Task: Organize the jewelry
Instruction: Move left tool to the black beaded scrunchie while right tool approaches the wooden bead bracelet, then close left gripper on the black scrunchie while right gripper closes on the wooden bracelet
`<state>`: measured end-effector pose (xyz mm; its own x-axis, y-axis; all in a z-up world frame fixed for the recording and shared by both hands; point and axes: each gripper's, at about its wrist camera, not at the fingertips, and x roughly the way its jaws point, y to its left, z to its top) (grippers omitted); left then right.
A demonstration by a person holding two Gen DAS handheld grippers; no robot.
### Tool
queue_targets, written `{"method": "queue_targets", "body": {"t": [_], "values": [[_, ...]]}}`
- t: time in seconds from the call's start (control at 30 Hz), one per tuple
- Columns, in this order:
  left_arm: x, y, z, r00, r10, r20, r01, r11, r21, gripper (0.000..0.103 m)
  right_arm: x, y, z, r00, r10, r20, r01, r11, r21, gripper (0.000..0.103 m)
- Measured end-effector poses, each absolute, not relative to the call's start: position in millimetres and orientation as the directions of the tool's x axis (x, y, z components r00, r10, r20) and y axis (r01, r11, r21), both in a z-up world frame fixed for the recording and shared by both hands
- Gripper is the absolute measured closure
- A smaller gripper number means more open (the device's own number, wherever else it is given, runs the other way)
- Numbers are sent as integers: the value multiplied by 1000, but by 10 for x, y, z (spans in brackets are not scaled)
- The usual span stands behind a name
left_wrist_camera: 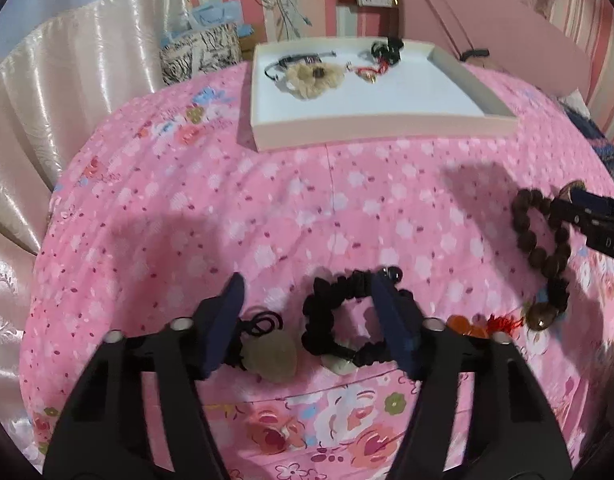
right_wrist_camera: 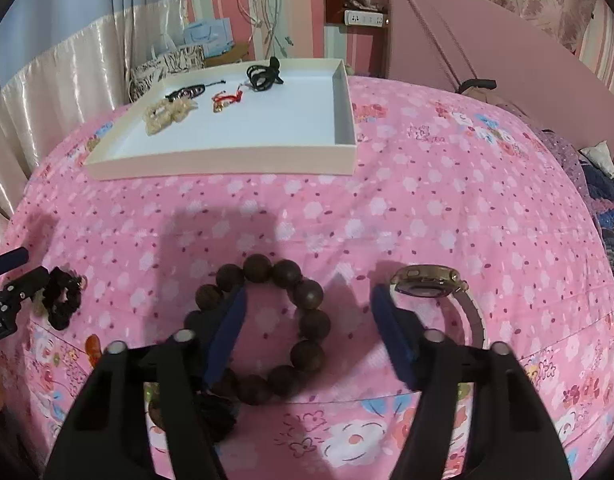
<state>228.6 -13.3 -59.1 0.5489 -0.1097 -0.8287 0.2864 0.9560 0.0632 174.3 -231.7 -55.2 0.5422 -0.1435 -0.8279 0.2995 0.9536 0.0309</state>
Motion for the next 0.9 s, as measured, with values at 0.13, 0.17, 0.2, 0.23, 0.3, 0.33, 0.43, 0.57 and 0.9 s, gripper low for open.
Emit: {"method": "queue_targets", "body": {"t": [0.13, 0.17, 0.2, 0.23, 0.3, 0.33, 0.43, 0.57, 0.9], "values": [[2296, -178, -669, 516, -115, -849, 311, 948, 61, 52, 1785, -2337, -642, 510, -137, -849, 306, 952, 30, 47], [2293, -185, -677, 515, -112, -850, 314, 947, 65, 52, 1790, -2344, -654, 507, -135, -851, 308, 951, 33, 47], [2295, -192, -681, 512, -114, -851, 315, 947, 63, 52, 1794, -2347, -663, 505, -137, -852, 311, 950, 32, 47], [2299, -191, -691, 507, -118, -854, 320, 946, 59, 52, 1801, -2347, -675, 501, -140, -854, 312, 950, 28, 47], [2300, -196, -714, 501, -116, -858, 322, 945, 61, 52, 1820, -2354, -717, 490, -147, -859, 314, 949, 17, 49], [2306, -198, -732, 495, -113, -861, 324, 944, 63, 52, 1830, -2359, -737, 485, -145, -863, 314, 949, 17, 53], [2320, -229, -789, 484, -108, -868, 331, 941, 68, 52, 1853, -2357, -765, 485, -150, -862, 311, 950, 10, 55], [2358, -267, -865, 476, -100, -874, 330, 941, 72, 53, 1858, -2343, -764, 491, -151, -858, 301, 953, 4, 58], [2366, -278, -851, 486, -112, -867, 328, 942, 63, 74, 1884, -2300, -752, 510, -135, -850, 271, 962, 10, 80]]}}
